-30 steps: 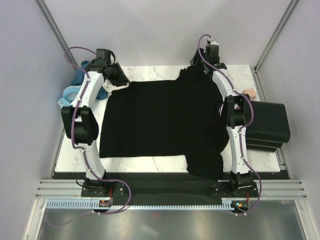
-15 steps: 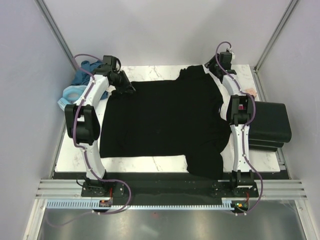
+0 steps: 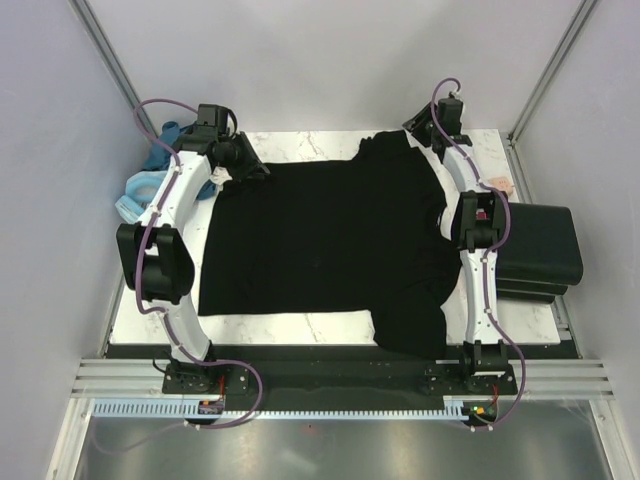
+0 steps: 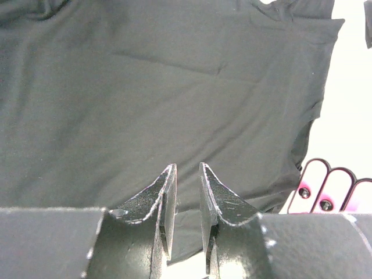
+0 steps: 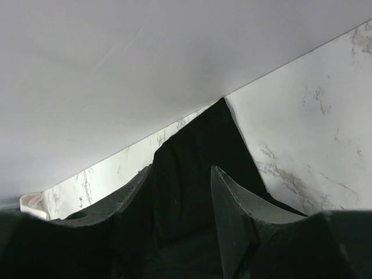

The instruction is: Fold and stack the t-shirts

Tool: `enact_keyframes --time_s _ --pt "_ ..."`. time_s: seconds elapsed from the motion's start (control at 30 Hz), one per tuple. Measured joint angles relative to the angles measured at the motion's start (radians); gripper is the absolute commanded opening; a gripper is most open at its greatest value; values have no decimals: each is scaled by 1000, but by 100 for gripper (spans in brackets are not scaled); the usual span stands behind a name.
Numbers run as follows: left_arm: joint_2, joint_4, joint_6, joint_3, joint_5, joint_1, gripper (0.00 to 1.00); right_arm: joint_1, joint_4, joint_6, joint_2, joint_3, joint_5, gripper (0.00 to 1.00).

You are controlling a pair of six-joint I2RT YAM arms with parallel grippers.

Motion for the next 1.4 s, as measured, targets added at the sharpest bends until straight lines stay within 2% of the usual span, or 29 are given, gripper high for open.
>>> enact_keyframes --time_s 0.2,0.57,0.93,1.3,1.4 --pt "-1 -1 -6 0 -1 -6 29 40 -35 -52 23 3 29 50" --pt "-2 -1 -8 -4 -5 -21 29 174 -39 -139 24 -50 221 53" --pt "-5 -6 -8 -33 -13 -21 28 159 -42 -185 24 -52 263 54" --pt "-4 -5 -8 -33 -27 -21 28 161 18 -238 -25 -149 309 53" --pt "-3 -6 -8 -33 -27 -21 28 161 6 -242 -22 -124 334 54"
